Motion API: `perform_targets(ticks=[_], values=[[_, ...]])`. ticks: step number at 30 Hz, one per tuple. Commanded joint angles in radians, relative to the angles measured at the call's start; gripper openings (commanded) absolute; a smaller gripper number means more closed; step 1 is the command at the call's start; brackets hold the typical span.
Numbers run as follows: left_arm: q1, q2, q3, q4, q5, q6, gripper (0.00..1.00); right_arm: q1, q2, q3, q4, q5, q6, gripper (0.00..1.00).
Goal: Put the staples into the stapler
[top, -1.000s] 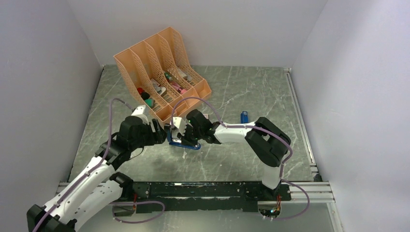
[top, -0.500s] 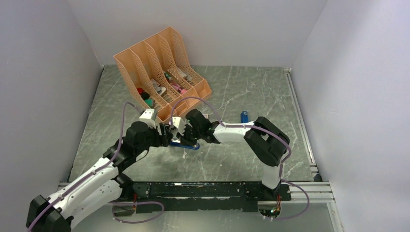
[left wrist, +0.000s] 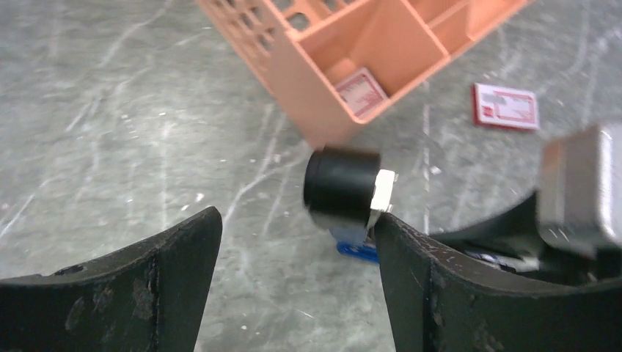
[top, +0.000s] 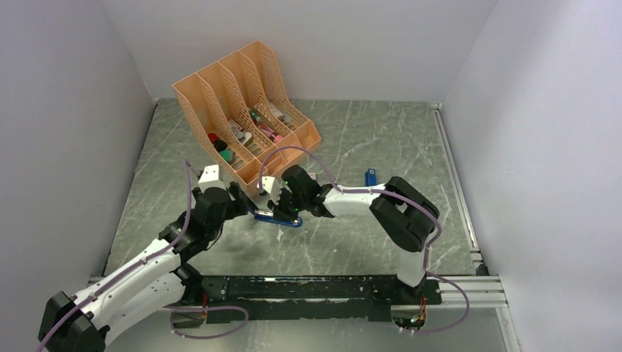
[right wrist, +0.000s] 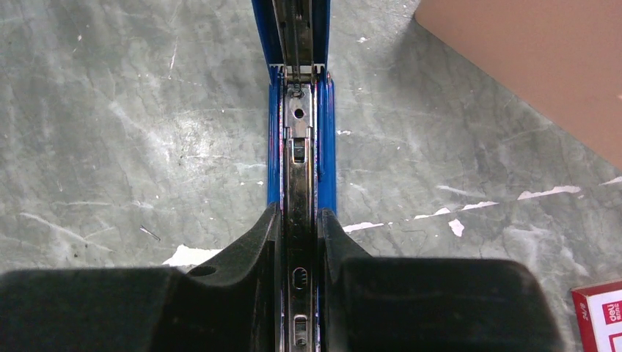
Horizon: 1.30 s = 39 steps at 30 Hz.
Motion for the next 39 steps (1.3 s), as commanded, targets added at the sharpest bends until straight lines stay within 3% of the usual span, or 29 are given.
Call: perform_targets(ticks=[1,14,19,23,32,39], values=[[-0.001,0.021,0.024,-0.084,-0.219,-0.156,0.81,0.012,0.057,-0.020,-0.095,-0.036,-0.002,0.00],[0.000,0.021,0.133,-0.399,-0.358,-0.458,0.86,0.011,0.055,-0.018,-0.097,-0.034,-0.005,0.00],[0.010,-0.017,0.123,-0.407,-0.349,-0.470,0.86,0.012,0.058,-0.018,-0.099,-0.032,-0.003,0.00],[0.052,-0.025,0.064,-0.341,-0.256,-0.484,0.86,0.011,0.055,-0.018,-0.101,-0.034,-0.002,0.00],[0.260,0.011,-0.029,-0.190,-0.016,-0.517,0.82,0.011,0.047,-0.018,-0.102,-0.038,0.001,0.00],[0.273,0.020,0.054,-0.227,-0.064,-0.502,0.84,0.011,0.050,-0.018,-0.102,-0.041,-0.008,0.00]])
